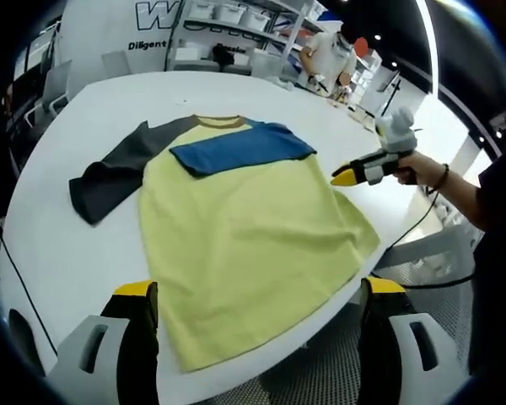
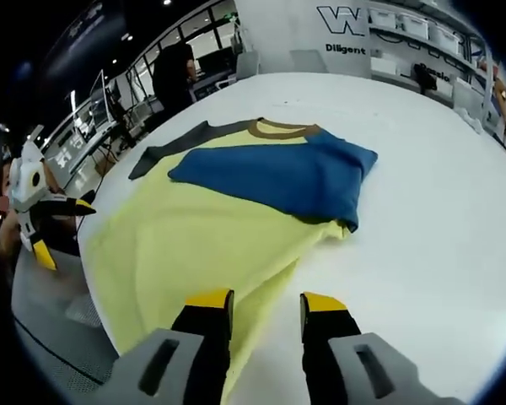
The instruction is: Fold the garment on the visible template until the final outline fits inside the template.
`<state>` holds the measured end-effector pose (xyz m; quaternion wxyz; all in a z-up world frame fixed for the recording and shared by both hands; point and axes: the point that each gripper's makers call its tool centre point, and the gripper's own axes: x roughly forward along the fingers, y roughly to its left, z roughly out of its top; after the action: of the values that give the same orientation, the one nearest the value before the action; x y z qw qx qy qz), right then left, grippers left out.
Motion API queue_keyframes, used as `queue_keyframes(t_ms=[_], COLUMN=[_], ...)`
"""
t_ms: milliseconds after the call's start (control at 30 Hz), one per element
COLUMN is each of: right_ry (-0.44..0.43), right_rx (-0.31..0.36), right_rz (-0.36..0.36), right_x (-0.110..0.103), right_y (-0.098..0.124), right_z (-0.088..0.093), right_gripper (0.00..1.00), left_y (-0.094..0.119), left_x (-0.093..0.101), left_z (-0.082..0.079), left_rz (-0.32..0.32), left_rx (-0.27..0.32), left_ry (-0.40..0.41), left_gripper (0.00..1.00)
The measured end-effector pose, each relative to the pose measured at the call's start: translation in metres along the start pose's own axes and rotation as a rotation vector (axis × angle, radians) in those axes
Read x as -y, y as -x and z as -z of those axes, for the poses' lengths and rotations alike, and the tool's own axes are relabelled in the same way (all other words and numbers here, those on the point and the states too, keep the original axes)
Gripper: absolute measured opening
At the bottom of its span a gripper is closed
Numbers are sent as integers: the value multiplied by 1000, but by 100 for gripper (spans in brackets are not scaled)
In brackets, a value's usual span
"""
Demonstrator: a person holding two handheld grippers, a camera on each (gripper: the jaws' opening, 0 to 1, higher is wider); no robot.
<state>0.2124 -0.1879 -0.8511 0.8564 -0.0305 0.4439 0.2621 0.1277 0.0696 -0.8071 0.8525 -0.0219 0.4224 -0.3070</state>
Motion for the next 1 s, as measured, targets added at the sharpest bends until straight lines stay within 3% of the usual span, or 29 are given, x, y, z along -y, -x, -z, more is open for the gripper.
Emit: queue_keyframes(t_ms=[400,533,667,767,933,1000], right_ry=[88,190,203,178,-77,-107], right_rx=[-35,-66,-55,-45,38,35], right_rz=[10,62,82,88,77,91], right_x=[-10,-6,-5,-3,0,5], right_y=[-6,-8,-7,-5,5,7], right_z=[12,18,17,17,12,16], right_gripper=[9,1,0,0,0,0], left_y=[3,3,3,3,4,4], left_x=[-4,-5,-6,-7,-9,-10], left_z=[1,1,1,2,2,2], left_rz=[-16,-16,-18,-19,-22,-24], left_rx=[4,5,8,4,8,7], left_ry=[11,16,18,18,20,19], left_gripper=[98,97,97,96,96,96])
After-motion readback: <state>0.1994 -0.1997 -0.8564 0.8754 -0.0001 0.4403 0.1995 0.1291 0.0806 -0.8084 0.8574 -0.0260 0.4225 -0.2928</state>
